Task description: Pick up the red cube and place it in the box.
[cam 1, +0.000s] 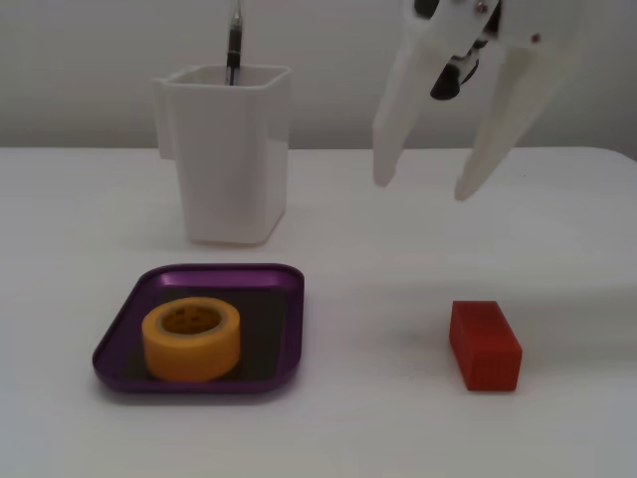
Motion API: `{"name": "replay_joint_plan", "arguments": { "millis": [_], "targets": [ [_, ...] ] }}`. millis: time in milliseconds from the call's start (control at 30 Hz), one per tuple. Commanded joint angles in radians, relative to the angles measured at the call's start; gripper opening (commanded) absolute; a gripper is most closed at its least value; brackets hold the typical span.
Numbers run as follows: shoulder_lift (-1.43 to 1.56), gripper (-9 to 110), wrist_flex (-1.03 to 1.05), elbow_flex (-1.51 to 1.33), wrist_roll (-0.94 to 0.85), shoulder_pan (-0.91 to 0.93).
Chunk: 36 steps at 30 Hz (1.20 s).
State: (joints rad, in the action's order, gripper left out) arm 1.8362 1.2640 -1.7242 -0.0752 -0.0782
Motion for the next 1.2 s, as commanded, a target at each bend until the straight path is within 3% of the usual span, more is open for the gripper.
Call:
{"name": "replay_joint_plan", "arguments": {
  "millis": [0, 167, 467, 800, 1167],
  "targets": [
    [-0.094, 17, 0.012, 0.081, 0.063, -0.041],
    [-0.170, 17, 0.011, 0.078, 0.104, -0.135],
    [-0.186, 18, 0.072, 0.025, 0.104, -0.146],
    [-0.187, 18, -0.137, -0.176, 0.107, -0.146],
    [-0.187, 17, -0.172, -0.179, 0.107, -0.147]
  ]
}}
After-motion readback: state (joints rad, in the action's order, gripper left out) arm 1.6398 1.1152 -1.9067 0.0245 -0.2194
